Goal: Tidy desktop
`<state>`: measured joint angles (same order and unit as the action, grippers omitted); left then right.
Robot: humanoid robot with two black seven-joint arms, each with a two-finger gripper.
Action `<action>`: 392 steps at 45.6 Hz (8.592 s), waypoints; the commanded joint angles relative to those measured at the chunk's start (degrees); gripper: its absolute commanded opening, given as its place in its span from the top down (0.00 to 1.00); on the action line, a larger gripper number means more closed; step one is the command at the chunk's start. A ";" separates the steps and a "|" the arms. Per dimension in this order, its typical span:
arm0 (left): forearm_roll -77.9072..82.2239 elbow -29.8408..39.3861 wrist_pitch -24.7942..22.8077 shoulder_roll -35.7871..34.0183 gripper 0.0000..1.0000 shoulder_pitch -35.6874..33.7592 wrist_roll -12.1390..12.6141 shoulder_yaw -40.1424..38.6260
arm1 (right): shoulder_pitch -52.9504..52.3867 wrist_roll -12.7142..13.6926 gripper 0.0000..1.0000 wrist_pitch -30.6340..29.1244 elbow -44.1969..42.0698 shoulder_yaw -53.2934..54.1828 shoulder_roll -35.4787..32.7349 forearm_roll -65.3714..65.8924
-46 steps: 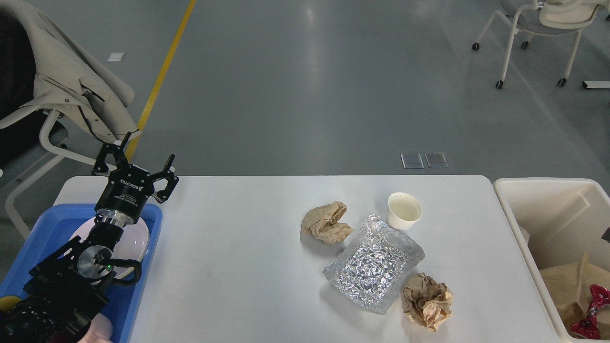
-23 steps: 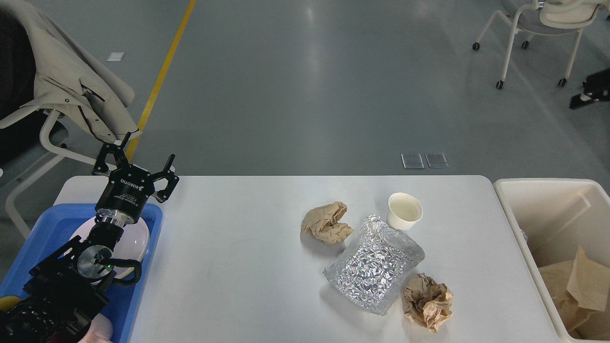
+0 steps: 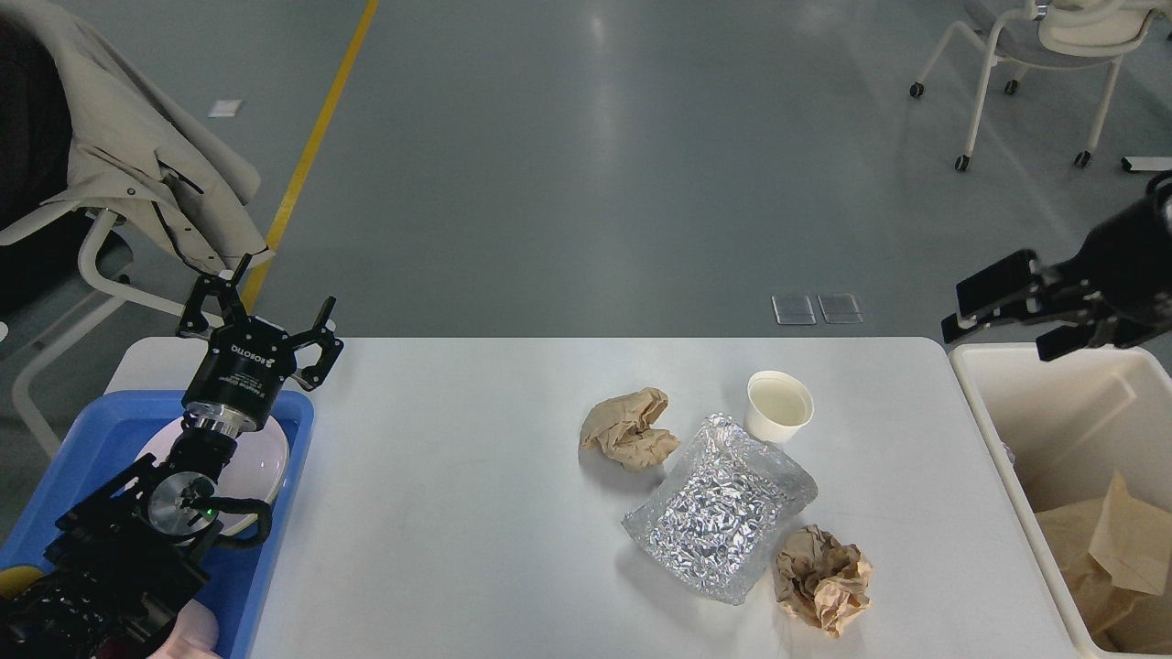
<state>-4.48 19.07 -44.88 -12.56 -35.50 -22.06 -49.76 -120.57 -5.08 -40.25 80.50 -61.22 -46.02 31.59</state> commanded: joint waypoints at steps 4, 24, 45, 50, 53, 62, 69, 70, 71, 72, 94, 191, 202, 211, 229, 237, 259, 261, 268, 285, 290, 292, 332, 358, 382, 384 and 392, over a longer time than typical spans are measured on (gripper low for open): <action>0.00 0.00 -0.03 0.00 0.00 -0.01 0.00 0.02 | 21.23 1.47 0.00 19.75 -0.87 1.98 8.74 -7.75; 0.00 0.00 -0.03 0.00 0.00 -0.01 0.00 0.02 | 47.18 3.23 0.00 35.59 -15.28 13.14 22.55 -19.20; 0.00 0.00 -0.03 0.00 0.00 -0.01 0.00 0.02 | 55.88 3.15 0.10 40.95 -21.17 18.07 26.69 -19.20; 0.00 0.00 -0.03 0.00 0.00 -0.01 0.00 0.02 | 57.20 3.06 0.58 41.57 -21.26 18.68 27.39 -18.76; 0.00 0.00 -0.03 0.00 0.00 -0.01 0.00 0.02 | 57.55 2.97 0.66 41.83 -21.17 18.86 27.48 -18.67; 0.00 0.00 -0.03 0.00 0.00 -0.01 0.00 0.02 | 57.47 2.97 1.00 41.75 -21.26 18.95 27.65 -18.67; 0.00 0.00 -0.03 0.00 0.00 -0.01 0.00 0.02 | 56.77 2.88 1.00 40.96 -20.12 19.12 26.95 -18.67; 0.00 0.00 -0.03 0.00 0.00 -0.01 0.00 0.02 | 56.59 2.80 1.00 40.87 -19.86 19.12 26.78 -18.67; 0.00 0.00 -0.03 0.00 0.00 -0.01 0.00 0.02 | 56.33 2.88 1.00 40.87 -19.59 19.03 26.60 -18.67; 0.00 0.00 -0.03 0.00 0.00 -0.01 0.00 0.02 | 56.06 2.80 1.00 40.78 -19.24 19.03 26.16 -18.67; 0.00 0.00 -0.03 0.00 0.00 -0.01 0.09 0.02 | 15.66 3.06 1.00 21.11 3.88 7.78 0.24 -18.67; 0.00 0.00 -0.03 0.00 0.00 -0.01 0.00 0.02 | 61.28 -8.54 0.00 31.82 -62.51 5.35 10.96 -13.66; 0.00 0.00 -0.03 0.00 0.00 -0.01 0.00 0.02 | -2.17 -8.54 0.00 12.50 -8.99 -22.27 9.63 -8.48; 0.00 0.00 -0.03 0.00 0.00 -0.01 0.00 0.02 | -24.44 -8.89 0.00 -13.77 1.33 -15.26 9.02 -6.01; 0.00 0.00 -0.03 0.00 0.00 -0.01 0.09 -0.07 | -23.41 -8.19 0.00 -14.75 -0.43 -7.34 6.65 -5.66; 0.00 0.00 -0.03 0.00 0.00 -0.01 0.09 0.02 | 0.22 -7.93 0.00 3.05 -12.19 -7.60 13.84 -6.27; 0.00 0.00 -0.03 0.00 0.00 -0.01 0.09 0.02 | 40.67 3.31 0.00 20.30 -38.84 0.04 30.55 -24.12; 0.00 0.00 -0.03 0.00 0.00 -0.01 0.00 0.02 | 41.82 4.37 0.00 20.74 -38.84 2.06 30.47 -24.03; 0.00 0.00 -0.03 0.00 0.00 -0.01 0.09 0.02 | 44.90 4.90 0.00 21.80 -39.01 5.76 30.55 -23.85; 0.00 0.00 -0.03 0.00 0.00 -0.01 0.09 0.02 | 48.50 5.17 0.00 26.10 -39.10 10.77 31.25 -23.86; 0.00 0.00 -0.03 0.00 0.00 -0.01 0.00 0.02 | 49.47 6.04 0.00 28.38 -39.10 13.93 31.26 -23.86; 0.00 0.00 -0.03 0.00 0.00 -0.01 0.00 0.02 | 49.64 6.75 0.00 28.56 -39.19 14.90 31.08 -23.86; 0.00 0.00 -0.03 0.00 0.00 -0.01 0.00 0.02 | 38.78 6.93 0.00 19.27 -27.61 12.45 22.40 -20.17; 0.00 0.00 -0.03 -0.09 0.00 -0.01 0.09 -0.07 | -17.32 5.34 0.00 -14.75 -0.70 7.61 -0.99 1.37; 0.00 0.00 -0.03 0.00 0.00 -0.01 0.09 0.02 | 5.15 6.49 0.00 -8.19 6.69 3.65 -6.80 1.46; 0.00 0.00 -0.03 0.00 0.00 -0.01 0.09 0.02 | 9.19 6.57 0.00 -5.12 6.78 3.83 -6.54 1.46; 0.00 0.00 -0.03 0.00 0.00 -0.01 0.09 0.02 | 24.40 6.49 0.00 11.58 5.81 4.27 -3.38 0.49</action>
<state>-4.48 19.07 -44.92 -12.60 -35.50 -21.97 -49.75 -105.88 1.46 -39.39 87.08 -57.23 -51.57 32.66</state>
